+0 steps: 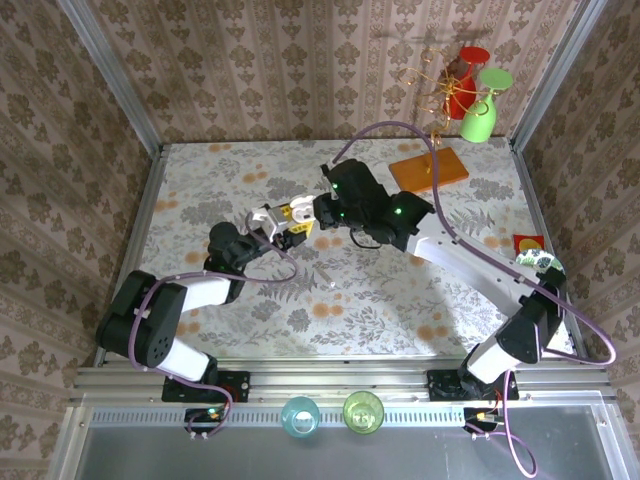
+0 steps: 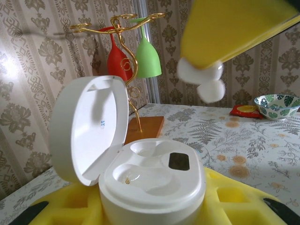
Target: Insert wireless bluetooth earbuds into charging case
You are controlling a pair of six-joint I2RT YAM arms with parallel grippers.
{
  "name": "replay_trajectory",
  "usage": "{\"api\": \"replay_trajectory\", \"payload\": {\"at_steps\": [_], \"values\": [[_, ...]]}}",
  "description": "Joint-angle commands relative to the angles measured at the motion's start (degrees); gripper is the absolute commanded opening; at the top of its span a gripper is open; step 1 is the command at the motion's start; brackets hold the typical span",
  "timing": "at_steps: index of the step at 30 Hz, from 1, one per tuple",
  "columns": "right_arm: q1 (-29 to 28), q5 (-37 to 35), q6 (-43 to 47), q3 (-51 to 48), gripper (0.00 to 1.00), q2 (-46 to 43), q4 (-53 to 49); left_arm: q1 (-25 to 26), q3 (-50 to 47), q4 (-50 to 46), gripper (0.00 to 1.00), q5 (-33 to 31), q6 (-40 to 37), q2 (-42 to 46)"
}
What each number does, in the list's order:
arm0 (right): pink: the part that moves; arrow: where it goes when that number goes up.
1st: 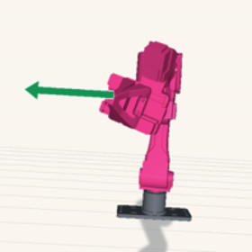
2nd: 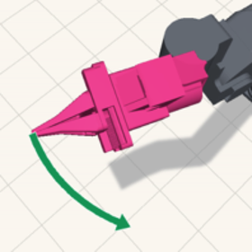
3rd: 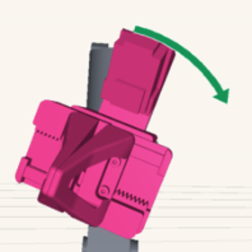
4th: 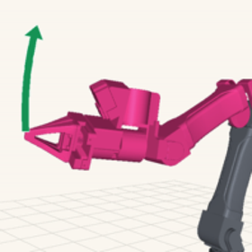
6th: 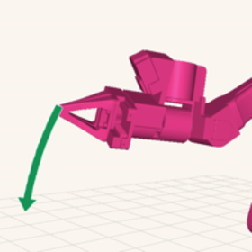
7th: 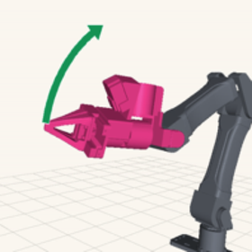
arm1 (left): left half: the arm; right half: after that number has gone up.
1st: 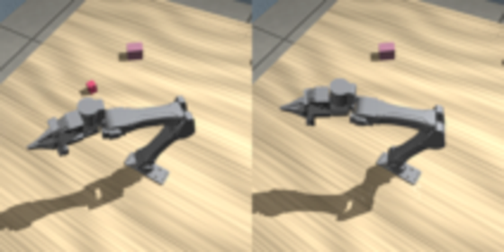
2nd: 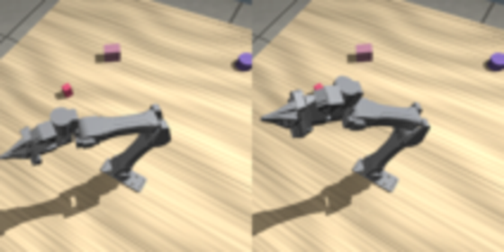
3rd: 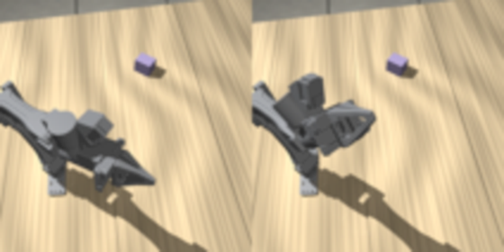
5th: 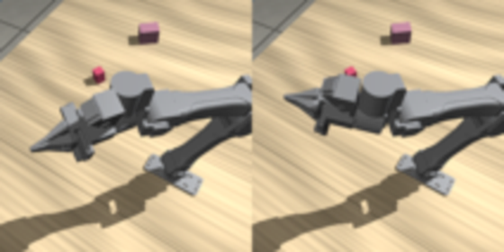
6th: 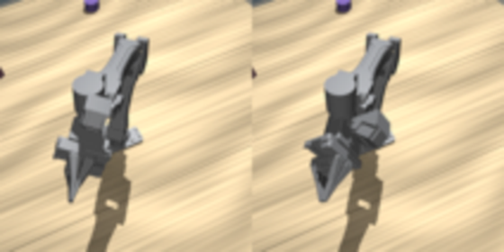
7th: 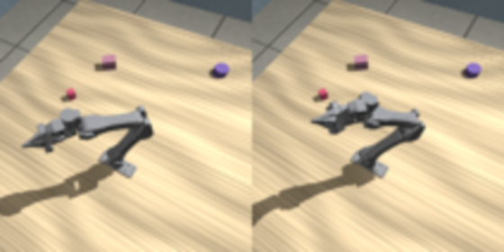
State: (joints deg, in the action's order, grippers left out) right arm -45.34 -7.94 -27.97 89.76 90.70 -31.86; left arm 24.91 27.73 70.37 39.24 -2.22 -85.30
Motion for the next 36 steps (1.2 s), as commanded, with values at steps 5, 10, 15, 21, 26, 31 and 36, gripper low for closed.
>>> {"api": "replay_trajectory", "payload": {"at_steps": [5, 10, 15, 21, 26, 31, 36], "values": [[-1.0, 3.3, 1.3, 3.9, 0.16, 3.8, 2.5, 0.8, 0.2, 2.6, 0.3, -0.8, -1.7, -0.5], [-1.1, 4.0, 1.2, 4.3, 0.16, 4.9, 3.2, 0.8, 0.4, 2.5, 0.3, -0.8, -1.8, -0.8], [-1.1, 5.6, 0.6, 4.4, 0.15, 5.8, 4.0, 0.9, 0.6, 2.6, 0.3, -0.7, -1.5, -0.6], [-1.3, 6.5, 0.4, 4.3, 0.15, 6.9, 4.5, 0.9, 0.8, 2.5, 0.3, -0.6, -1.6, -0.7], [-1.4, 7.7, -0.2, 4.4, 0.15, 7.4, 4.6, 0.9, 0.8, 2.5, 0.3, -1.4, -1.6, -0.8], [-1.5, 7.7, -1.1, 3.8, 0.16, 7.5, 4.7, 0.9, 1.2, 2.5, 0.3, -2.0, -1.0, -1.1], [-1.6, 6.8, -0.6, 3.3, 0.24, 6.5, 4.5, 0.8, 1.1, 2.5, 0.3, -1.9, -1.2, -1.3]]}}
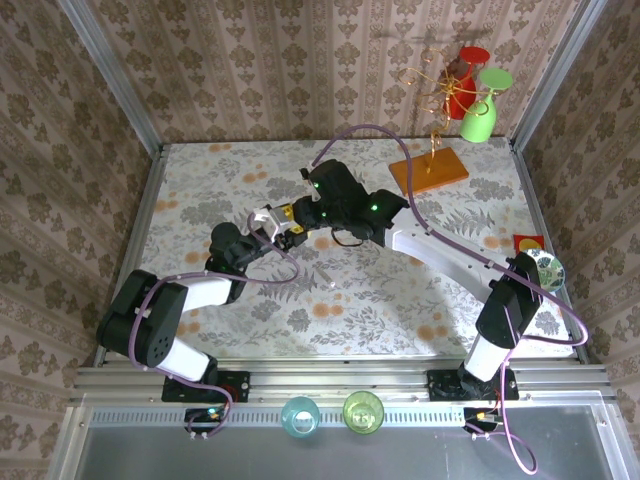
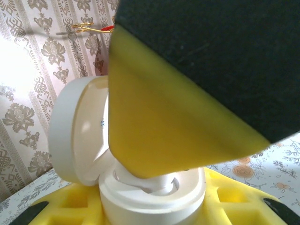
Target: Insert wireless bluetooth earbuds into charging case
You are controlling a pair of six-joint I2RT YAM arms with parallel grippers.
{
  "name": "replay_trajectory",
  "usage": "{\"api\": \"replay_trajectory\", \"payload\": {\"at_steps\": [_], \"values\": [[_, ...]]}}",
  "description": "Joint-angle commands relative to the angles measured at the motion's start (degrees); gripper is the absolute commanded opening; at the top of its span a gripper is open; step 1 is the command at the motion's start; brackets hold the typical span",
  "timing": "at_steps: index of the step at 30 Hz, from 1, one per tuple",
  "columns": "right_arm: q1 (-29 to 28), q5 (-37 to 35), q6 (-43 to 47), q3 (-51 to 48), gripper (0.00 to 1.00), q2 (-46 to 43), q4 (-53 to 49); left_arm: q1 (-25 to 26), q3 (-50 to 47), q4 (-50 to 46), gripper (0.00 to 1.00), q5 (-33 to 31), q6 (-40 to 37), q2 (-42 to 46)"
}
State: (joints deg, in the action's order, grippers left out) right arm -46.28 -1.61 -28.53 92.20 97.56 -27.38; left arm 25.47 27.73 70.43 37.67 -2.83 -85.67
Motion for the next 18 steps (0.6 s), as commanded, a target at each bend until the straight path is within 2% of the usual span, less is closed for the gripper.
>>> {"api": "replay_trajectory", "payload": {"at_steps": [1, 4, 9, 13, 18], "values": [[-0.6, 0.4, 0.2, 0.7, 0.27, -0.9, 0.1, 0.3, 1.1, 2.5, 0.3, -0.3, -0.7, -0.9], [-0.6, 0.0, 0.8, 0.3, 0.35, -2.5, 0.3, 0.3, 0.9, 2.4, 0.3, -0.2, -0.8, -0.9], [-0.6, -1.0, 1.0, -3.1, 0.39, -6.3, 2.5, 0.3, 0.5, 2.6, 0.3, -0.4, -1.1, -1.0], [-0.6, -1.9, 1.2, -11.0, 0.45, -12.5, 7.0, -0.1, -0.1, 2.8, 0.3, -0.4, -1.1, -0.4], [1.0, -6.5, -1.1, -22.8, 0.47, -21.4, 10.0, -1.4, -1.5, 2.7, 0.3, -0.2, -0.8, 1.7]]}}
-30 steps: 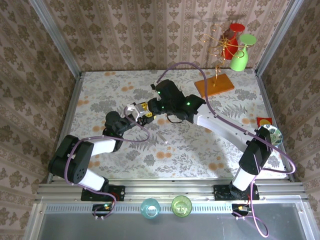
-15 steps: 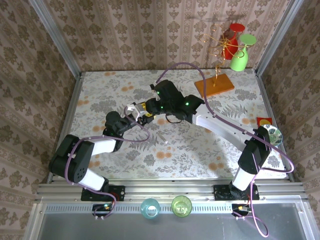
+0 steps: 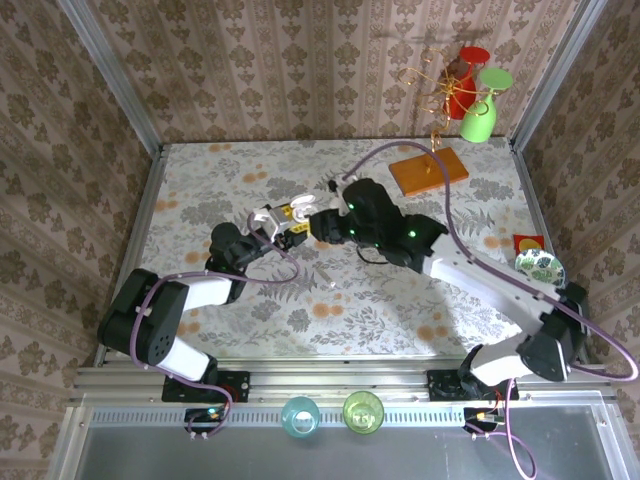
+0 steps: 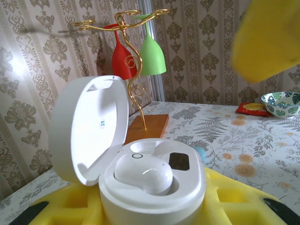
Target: Insert wireless bluetooth earbuds into charging case
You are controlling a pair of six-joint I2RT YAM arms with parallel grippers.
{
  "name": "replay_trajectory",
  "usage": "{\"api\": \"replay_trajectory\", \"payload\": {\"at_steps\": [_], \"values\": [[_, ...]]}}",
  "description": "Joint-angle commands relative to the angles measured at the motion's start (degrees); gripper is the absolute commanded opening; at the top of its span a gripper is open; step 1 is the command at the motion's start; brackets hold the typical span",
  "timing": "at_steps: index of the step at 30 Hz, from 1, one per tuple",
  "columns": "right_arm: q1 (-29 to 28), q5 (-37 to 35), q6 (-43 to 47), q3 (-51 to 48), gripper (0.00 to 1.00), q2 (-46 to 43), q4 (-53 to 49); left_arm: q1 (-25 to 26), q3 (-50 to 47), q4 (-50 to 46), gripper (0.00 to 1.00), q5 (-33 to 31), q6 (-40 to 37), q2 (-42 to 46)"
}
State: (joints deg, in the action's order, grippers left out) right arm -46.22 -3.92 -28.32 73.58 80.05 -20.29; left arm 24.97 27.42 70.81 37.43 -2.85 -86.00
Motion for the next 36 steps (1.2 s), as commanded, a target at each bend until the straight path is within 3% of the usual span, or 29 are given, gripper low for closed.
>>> {"api": "replay_trajectory", "payload": {"at_steps": [1, 9, 19, 27, 36], "values": [[2.0, -4.0, -2.4, -6.4, 0.47, -4.8, 3.0, -1.1, -1.5, 2.2, 0.3, 0.0, -0.7, 2.4], [10.3, 12.3, -10.3, -18.6, 0.48, -0.8, 7.9, -1.6, -3.2, 1.0, 0.3, 0.0, -0.7, 5.8], [9.6, 24.9, -10.7, -14.6, 0.3, 18.3, 9.4, -1.6, -4.0, -1.9, 0.3, -0.2, -1.5, 8.9], [7.6, 28.0, -10.1, -12.9, 0.2, 22.6, 9.9, -1.6, -3.9, -2.2, 0.3, -0.2, -1.6, 8.7], [6.3, 27.3, -10.9, -14.3, 0.19, 24.3, 10.6, -1.6, -3.6, -2.1, 0.3, 0.0, -1.7, 8.6]]}}
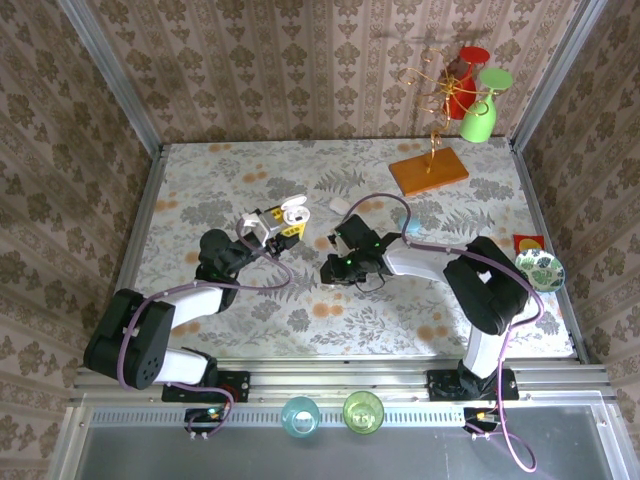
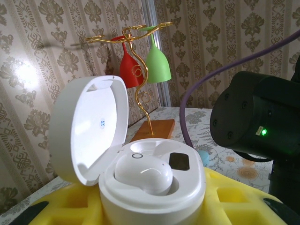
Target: Insert wireless bluetooth earbuds into charging case
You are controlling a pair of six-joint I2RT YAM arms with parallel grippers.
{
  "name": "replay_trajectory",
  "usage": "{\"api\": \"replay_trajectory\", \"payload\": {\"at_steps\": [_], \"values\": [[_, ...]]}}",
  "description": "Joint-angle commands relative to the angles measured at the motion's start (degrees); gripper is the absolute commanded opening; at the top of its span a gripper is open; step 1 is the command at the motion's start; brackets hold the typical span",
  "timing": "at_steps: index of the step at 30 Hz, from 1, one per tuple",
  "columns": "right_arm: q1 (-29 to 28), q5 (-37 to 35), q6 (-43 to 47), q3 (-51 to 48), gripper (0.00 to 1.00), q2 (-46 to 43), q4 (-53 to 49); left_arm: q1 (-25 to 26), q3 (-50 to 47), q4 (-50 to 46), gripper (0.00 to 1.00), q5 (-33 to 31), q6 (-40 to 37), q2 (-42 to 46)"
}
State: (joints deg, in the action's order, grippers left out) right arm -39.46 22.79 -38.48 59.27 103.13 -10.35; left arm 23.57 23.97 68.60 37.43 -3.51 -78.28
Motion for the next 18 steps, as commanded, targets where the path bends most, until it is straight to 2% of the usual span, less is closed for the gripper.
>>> {"api": "replay_trajectory", "payload": {"at_steps": [1, 13, 18], "values": [[-0.6, 0.5, -0.6, 0.0, 0.19, 1.4, 0.5, -0.2, -0.1, 0.1, 0.3, 0.0, -1.1, 0.8], [-2.3, 1.1, -0.8, 0.3, 0.2, 2.9, 0.6, -0.2, 0.0, -0.3, 0.3, -0.1, -1.3, 1.1], [-2.6, 2.1, 0.5, 0.3, 0.24, 0.5, 1.0, -0.2, 0.1, -0.6, 0.3, 0.0, -1.5, 1.2]]}}
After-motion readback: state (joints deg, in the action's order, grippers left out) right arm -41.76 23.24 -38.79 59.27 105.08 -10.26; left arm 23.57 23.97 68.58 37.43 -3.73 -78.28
